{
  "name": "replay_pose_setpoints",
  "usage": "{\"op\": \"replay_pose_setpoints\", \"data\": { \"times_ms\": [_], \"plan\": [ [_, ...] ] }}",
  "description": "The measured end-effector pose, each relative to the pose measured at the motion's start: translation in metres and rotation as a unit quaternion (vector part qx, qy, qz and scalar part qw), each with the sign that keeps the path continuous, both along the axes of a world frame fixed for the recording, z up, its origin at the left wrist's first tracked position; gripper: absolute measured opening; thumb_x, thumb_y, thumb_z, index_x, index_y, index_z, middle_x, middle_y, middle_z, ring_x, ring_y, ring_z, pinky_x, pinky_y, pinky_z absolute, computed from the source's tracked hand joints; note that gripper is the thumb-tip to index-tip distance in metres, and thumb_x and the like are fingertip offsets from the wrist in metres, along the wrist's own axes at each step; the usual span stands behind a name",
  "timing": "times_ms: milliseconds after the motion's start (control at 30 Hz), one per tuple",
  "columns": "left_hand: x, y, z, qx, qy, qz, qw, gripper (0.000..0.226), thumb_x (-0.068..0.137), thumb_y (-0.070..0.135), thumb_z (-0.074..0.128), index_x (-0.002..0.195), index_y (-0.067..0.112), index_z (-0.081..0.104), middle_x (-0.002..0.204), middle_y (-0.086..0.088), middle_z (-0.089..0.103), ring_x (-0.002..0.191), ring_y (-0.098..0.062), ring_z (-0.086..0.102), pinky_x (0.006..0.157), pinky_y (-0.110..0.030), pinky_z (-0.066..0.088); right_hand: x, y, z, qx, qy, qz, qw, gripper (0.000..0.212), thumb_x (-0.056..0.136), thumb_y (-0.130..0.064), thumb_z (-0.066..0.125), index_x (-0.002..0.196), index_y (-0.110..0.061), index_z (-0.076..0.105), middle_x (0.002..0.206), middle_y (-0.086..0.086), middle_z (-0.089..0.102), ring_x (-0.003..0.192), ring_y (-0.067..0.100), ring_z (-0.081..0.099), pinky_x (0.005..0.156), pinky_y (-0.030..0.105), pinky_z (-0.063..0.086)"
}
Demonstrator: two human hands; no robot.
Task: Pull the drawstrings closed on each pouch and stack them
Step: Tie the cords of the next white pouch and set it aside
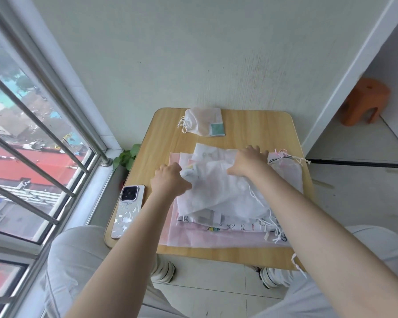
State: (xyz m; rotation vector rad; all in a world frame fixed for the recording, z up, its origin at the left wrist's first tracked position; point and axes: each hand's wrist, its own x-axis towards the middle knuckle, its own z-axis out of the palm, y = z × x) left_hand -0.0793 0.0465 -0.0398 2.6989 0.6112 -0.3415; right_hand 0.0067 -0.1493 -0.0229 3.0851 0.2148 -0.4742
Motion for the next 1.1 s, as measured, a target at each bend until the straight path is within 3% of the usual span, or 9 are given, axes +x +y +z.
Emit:
{"op": "replay_pose_setpoints", "data": {
  "times_ms": [167, 267, 433, 567, 667, 800, 867, 967, 1100],
  "plan": [
    [0.009, -0.011, 0.004, -0.11, -0.131, -0.026, 0.985, 0.038, 0.095, 0.034, 0.055, 0.131, 0.021, 0.055, 0.14, -0.005, 0.045, 0.128, -0.026, 0.043, 0.098, -0.033, 0.036, -0.004, 0.008, -0.007, 0.143, -0.008, 0.047, 0.989, 0.012, 0.086, -0.02, 0.059, 0.098, -0.021, 0.056, 0.119, 0.003, 0.05, 0.116, 0.025, 0.048, 0.095, 0.036, 0.036],
    [0.01, -0.014, 0.005, -0.155, -0.115, -0.057, 0.98, 0.039, 0.099, 0.027, 0.048, 0.137, 0.022, 0.053, 0.143, 0.0, 0.047, 0.125, -0.019, 0.049, 0.098, -0.027, 0.036, -0.01, 0.009, -0.002, 0.25, 0.009, 0.068, 0.966, 0.006, 0.09, -0.022, 0.06, 0.092, -0.023, 0.055, 0.102, -0.004, 0.059, 0.1, 0.022, 0.057, 0.086, 0.032, 0.042],
    [0.007, -0.019, 0.012, -0.35, -0.108, 0.07, 0.928, 0.039, 0.097, 0.038, 0.045, 0.102, 0.006, 0.067, 0.085, -0.007, 0.068, 0.067, -0.021, 0.064, 0.078, -0.035, 0.052, -0.016, 0.01, 0.003, 0.35, 0.072, 0.105, 0.928, 0.01, 0.092, -0.014, 0.058, 0.09, -0.023, 0.06, 0.094, 0.001, 0.065, 0.086, 0.022, 0.06, 0.07, 0.028, 0.045],
    [0.006, -0.016, 0.01, -0.436, -0.059, 0.15, 0.885, 0.044, 0.095, 0.05, 0.051, 0.087, 0.009, 0.067, 0.08, -0.002, 0.064, 0.074, -0.021, 0.063, 0.076, -0.034, 0.055, -0.019, 0.021, -0.001, 0.38, 0.106, 0.125, 0.91, 0.017, 0.092, -0.011, 0.058, 0.087, -0.027, 0.063, 0.085, -0.004, 0.063, 0.076, 0.014, 0.057, 0.066, 0.022, 0.043],
    [0.006, -0.008, -0.001, -0.554, -0.082, 0.217, 0.8, 0.025, 0.094, 0.031, 0.059, 0.086, 0.011, 0.072, 0.082, -0.003, 0.067, 0.075, -0.019, 0.063, 0.072, -0.031, 0.052, -0.021, 0.029, -0.006, 0.384, 0.103, 0.128, 0.909, 0.011, 0.089, -0.013, 0.063, 0.091, -0.024, 0.063, 0.082, -0.005, 0.061, 0.076, 0.015, 0.056, 0.066, 0.023, 0.044],
    [0.003, 0.007, -0.009, -0.762, -0.156, 0.312, 0.546, 0.022, 0.095, 0.015, 0.054, 0.075, 0.008, 0.061, 0.073, -0.008, 0.066, 0.075, -0.023, 0.067, 0.081, -0.032, 0.052, -0.021, 0.025, -0.011, 0.342, 0.079, 0.074, 0.933, 0.027, 0.081, -0.037, 0.072, 0.098, -0.02, 0.059, 0.086, -0.008, 0.056, 0.078, 0.011, 0.056, 0.065, 0.027, 0.043],
    [0.001, 0.013, -0.013, -0.79, -0.188, 0.35, 0.468, 0.024, 0.095, 0.013, 0.052, 0.073, 0.006, 0.058, 0.065, -0.007, 0.06, 0.063, -0.022, 0.065, 0.076, -0.03, 0.053, -0.02, 0.02, -0.014, 0.339, 0.063, 0.034, 0.938, 0.035, 0.078, -0.045, 0.074, 0.094, -0.017, 0.061, 0.084, -0.012, 0.054, 0.076, 0.006, 0.053, 0.062, 0.025, 0.04],
    [0.0, 0.022, -0.026, -0.789, -0.207, 0.387, 0.43, 0.025, 0.096, 0.016, 0.05, 0.073, 0.008, 0.055, 0.057, -0.002, 0.049, 0.049, -0.015, 0.052, 0.062, -0.023, 0.047, -0.018, 0.015, -0.017, 0.31, 0.046, 0.011, 0.949, 0.044, 0.081, -0.054, 0.068, 0.077, -0.011, 0.06, 0.074, -0.007, 0.057, 0.069, 0.012, 0.054, 0.061, 0.028, 0.038],
    [-0.001, 0.03, -0.04, -0.767, -0.205, 0.401, 0.458, 0.033, 0.101, 0.027, 0.047, 0.073, 0.012, 0.056, 0.053, 0.002, 0.044, 0.047, -0.012, 0.047, 0.058, -0.02, 0.043, -0.016, 0.009, -0.013, 0.301, 0.081, -0.004, 0.95, 0.047, 0.086, -0.053, 0.061, 0.064, -0.012, 0.054, 0.057, -0.001, 0.047, 0.052, 0.015, 0.043, 0.053, 0.027, 0.031]
  ]
}}
